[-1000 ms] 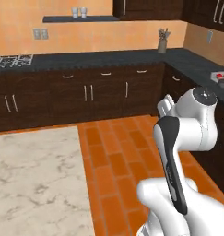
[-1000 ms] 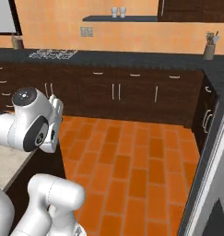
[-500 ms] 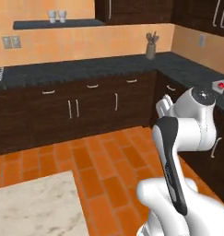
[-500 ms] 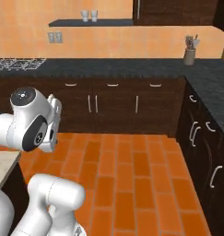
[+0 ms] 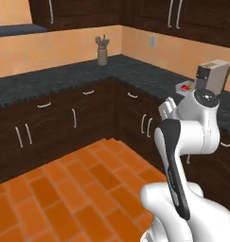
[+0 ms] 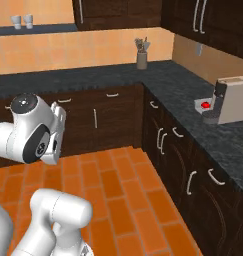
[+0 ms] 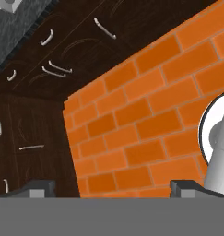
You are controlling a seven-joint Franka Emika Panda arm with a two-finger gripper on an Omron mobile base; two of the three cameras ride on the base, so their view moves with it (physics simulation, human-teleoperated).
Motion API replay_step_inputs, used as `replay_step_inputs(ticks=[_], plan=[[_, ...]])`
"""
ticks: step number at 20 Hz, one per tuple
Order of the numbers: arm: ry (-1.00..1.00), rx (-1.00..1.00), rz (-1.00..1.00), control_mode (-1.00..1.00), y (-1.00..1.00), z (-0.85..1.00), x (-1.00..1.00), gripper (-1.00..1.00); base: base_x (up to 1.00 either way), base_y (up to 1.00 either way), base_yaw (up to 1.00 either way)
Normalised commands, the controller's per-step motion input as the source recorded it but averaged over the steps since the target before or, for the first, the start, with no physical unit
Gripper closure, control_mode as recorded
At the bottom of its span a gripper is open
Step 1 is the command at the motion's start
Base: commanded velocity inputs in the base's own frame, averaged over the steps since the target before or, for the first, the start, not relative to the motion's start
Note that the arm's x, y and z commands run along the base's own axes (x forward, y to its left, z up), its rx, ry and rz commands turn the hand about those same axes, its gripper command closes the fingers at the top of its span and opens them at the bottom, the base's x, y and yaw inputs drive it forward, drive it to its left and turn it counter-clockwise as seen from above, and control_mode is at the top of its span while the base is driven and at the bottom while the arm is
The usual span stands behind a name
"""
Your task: Take the meat container that has the chicken drumstick and place it on the second highest rack of the freezer. Then take the vegetable container that has the tomato and potato and place it on the highest rack of the freezer.
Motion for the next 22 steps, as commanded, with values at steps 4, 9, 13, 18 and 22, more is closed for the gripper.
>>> replay_step_inputs(ticks=[4, 9, 13, 18, 22], plan=[[0.00, 0.00, 0.00, 1.00, 0.00, 0.00, 0.00, -1.00, 1.00, 0.65, -0.61], [0.00, 0.00, 0.00, 1.00, 0.00, 0.00, 0.00, -1.00, 1.00, 0.74, -0.58], [0.00, 0.00, 0.00, 1.00, 0.00, 0.00, 0.00, -1.00, 1.00, 0.57, -0.27], [0.00, 0.00, 0.00, 1.00, 0.00, 0.00, 0.00, -1.00, 1.00, 0.53, -0.33], [0.00, 0.00, 0.00, 1.00, 0.00, 0.00, 0.00, -1.00, 1.00, 0.51, -0.53]])
